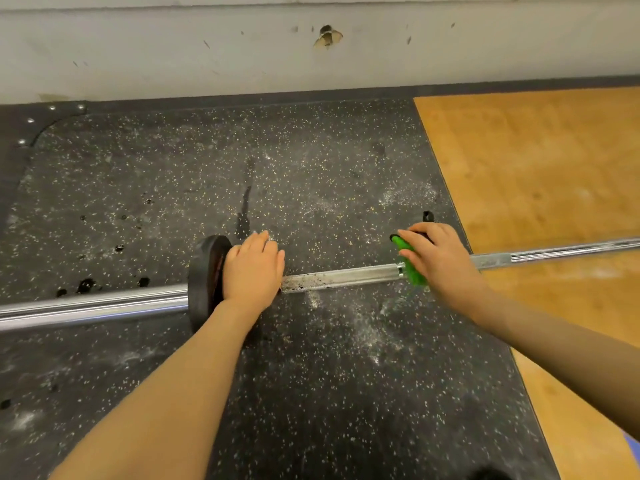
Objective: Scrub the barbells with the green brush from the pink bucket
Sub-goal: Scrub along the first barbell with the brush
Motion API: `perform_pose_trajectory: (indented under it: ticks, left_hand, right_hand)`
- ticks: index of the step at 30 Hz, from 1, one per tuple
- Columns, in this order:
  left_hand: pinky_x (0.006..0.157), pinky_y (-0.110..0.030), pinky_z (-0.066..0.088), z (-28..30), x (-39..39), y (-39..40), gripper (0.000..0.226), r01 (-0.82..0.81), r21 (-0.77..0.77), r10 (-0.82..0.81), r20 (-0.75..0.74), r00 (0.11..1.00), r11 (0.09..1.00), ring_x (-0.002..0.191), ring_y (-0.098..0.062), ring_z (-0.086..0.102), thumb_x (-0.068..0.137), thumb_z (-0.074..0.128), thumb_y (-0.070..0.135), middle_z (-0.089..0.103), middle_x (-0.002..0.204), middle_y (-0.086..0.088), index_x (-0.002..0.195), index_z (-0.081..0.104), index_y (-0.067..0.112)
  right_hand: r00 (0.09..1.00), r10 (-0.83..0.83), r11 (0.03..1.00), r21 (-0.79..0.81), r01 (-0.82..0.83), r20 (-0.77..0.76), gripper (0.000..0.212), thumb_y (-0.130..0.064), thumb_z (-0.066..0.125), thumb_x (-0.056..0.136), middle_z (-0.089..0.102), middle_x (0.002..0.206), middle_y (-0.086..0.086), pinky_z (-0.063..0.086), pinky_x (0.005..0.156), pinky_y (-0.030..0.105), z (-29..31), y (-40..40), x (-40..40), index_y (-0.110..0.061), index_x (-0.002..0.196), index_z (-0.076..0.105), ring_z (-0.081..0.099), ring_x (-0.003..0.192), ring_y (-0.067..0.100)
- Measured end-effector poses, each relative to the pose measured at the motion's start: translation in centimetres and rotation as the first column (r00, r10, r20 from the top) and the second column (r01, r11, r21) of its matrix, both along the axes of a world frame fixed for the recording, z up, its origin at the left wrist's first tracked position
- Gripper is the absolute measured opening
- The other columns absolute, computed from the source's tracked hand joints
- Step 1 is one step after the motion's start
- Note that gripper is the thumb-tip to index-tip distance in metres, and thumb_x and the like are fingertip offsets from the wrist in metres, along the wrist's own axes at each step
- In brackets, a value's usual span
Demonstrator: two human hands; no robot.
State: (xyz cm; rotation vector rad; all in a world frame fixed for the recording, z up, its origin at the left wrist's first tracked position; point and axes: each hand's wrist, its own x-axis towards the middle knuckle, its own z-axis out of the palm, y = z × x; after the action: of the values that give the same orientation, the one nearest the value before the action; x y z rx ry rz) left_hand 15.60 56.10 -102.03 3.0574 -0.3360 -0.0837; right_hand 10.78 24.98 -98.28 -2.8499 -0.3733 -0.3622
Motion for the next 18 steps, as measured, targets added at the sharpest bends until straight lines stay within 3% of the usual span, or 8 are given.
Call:
perform_pose_trajectory:
  ticks: [8, 11, 14, 18]
  left_hand:
    - [0.11, -0.043, 0.035, -0.6, -2.4, -9.5, 0.034, 0.103, -0.208, -0.08, 0.116, 0.99, 0.973, 0.126, -0.026, 0.051, 0.099, 0.044, 0.026, 0.058, 0.133, -0.01, 0.12, 0.064, 0.008]
    - [0.107, -0.04, 0.037, -1.5, -3.3, -11.6, 0.046, 0.072, -0.184, -0.046, 0.141, 0.989, 0.98, 0.122, -0.021, 0.055, 0.097, 0.03, 0.032, 0.063, 0.127, -0.005, 0.116, 0.067, 0.011]
    - [0.109, -0.036, 0.029, -2.3, -3.5, -11.8, 0.046, 0.067, -0.13, -0.044, 0.17, 0.984, 0.989, 0.125, -0.02, 0.053, 0.097, 0.03, 0.033, 0.062, 0.128, -0.004, 0.117, 0.066, 0.012]
    - [0.112, -0.035, 0.024, -2.7, -3.5, -11.7, 0.047, 0.081, -0.095, -0.063, 0.186, 0.981, 0.992, 0.13, -0.021, 0.048, 0.1, 0.029, 0.033, 0.058, 0.133, -0.005, 0.122, 0.063, 0.01]
  right_hand:
    - [1.0, -0.021, 0.997, 0.074, 0.019, 0.017, 0.036, -0.025, 0.05, 0.096, 0.058, 0.114, 0.016, 0.047, 0.086, 0.044, -2.5, -1.1, 0.0, -0.001, 0.12, 0.062, 0.048, 0.104, 0.032]
    - [0.996, 0.03, 0.998, 0.06, -0.035, 0.089, 0.039, -0.03, 0.046, 0.097, 0.059, 0.114, 0.015, 0.046, 0.087, 0.041, -3.9, -0.1, 0.0, -0.002, 0.117, 0.064, 0.046, 0.102, 0.03]
    - [0.984, 0.129, 0.992, -0.025, -0.127, 0.12, 0.033, -0.024, 0.053, 0.094, 0.061, 0.115, 0.015, 0.048, 0.086, 0.043, -5.9, 1.2, 0.4, -0.004, 0.117, 0.065, 0.054, 0.099, 0.033]
    - [0.974, 0.18, 0.982, -0.088, -0.17, 0.134, 0.035, -0.027, 0.045, 0.098, 0.064, 0.113, 0.012, 0.048, 0.088, 0.043, -7.7, 1.6, 0.6, -0.008, 0.12, 0.064, 0.057, 0.095, 0.033]
